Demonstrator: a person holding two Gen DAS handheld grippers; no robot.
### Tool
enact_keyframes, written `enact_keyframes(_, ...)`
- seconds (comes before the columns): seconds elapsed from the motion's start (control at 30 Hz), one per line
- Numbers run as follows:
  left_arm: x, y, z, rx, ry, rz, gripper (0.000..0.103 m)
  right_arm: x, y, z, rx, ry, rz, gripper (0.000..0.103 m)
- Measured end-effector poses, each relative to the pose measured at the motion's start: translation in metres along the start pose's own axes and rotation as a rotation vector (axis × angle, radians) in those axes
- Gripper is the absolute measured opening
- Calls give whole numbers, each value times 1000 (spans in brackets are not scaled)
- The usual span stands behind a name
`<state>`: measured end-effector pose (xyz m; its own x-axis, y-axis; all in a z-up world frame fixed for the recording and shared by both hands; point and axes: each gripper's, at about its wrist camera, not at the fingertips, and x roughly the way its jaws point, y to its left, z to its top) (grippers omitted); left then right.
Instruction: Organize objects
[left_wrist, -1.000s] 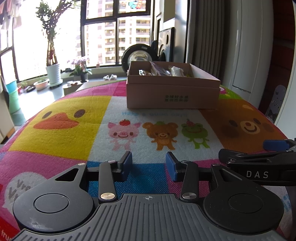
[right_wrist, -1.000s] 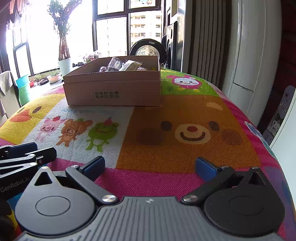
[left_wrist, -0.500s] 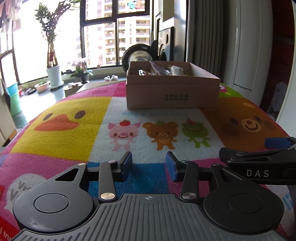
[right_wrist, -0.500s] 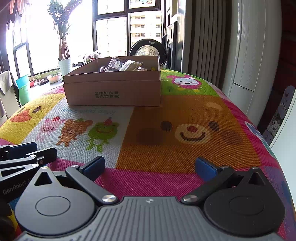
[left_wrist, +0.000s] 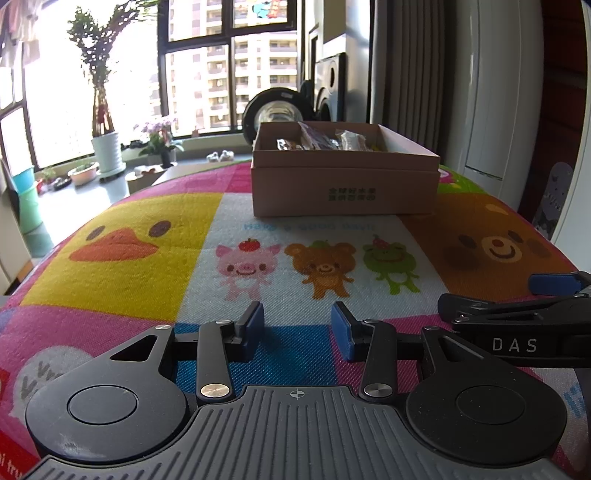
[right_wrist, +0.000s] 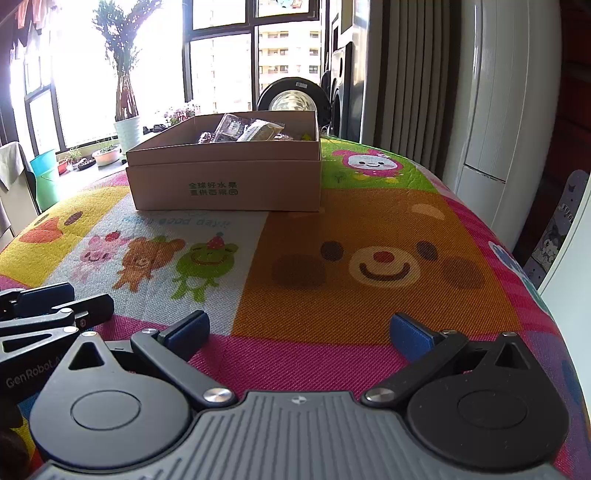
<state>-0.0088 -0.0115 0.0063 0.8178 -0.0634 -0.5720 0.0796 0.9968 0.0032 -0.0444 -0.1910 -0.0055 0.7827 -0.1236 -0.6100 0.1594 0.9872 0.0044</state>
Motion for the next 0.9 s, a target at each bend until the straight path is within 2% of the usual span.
enact_keyframes(0.9,1,2,0,5,1,-5,45,0,1,0,2,0,-2,103)
